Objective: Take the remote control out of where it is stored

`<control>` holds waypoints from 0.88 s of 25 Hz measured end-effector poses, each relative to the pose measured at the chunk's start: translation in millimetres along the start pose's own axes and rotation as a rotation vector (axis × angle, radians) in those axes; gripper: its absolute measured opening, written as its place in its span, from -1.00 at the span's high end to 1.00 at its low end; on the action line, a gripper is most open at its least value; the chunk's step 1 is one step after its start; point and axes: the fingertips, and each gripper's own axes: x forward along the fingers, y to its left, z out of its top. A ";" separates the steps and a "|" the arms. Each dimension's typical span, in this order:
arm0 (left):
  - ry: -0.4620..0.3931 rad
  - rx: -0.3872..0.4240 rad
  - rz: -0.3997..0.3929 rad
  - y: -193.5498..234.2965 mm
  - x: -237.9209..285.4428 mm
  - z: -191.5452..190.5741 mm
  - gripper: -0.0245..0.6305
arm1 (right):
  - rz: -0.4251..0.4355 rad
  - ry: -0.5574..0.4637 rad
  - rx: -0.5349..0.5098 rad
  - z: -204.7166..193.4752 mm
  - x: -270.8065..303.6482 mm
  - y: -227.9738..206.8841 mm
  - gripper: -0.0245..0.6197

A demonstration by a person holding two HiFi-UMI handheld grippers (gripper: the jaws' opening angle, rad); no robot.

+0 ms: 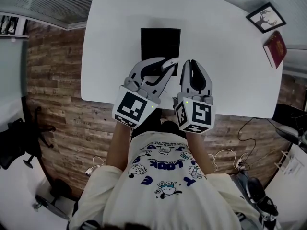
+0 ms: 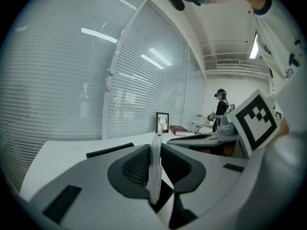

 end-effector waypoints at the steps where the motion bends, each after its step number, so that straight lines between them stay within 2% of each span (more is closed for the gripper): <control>1: -0.008 0.003 0.006 -0.4 -2.8 3.6 0.68 | 0.003 -0.006 -0.001 2.4 -1.9 1.8 0.74; 11: -0.080 0.033 0.076 -3.7 -28.6 35.4 0.69 | 0.042 -0.063 -0.018 24.6 -17.6 18.2 0.75; 16: -0.110 0.018 0.138 -0.1 -35.7 45.2 0.70 | 0.072 -0.087 -0.026 34.9 -20.2 21.3 0.75; 22: -0.138 0.008 0.209 -0.1 -71.0 49.3 0.70 | 0.110 -0.111 -0.044 41.5 -37.9 47.2 0.75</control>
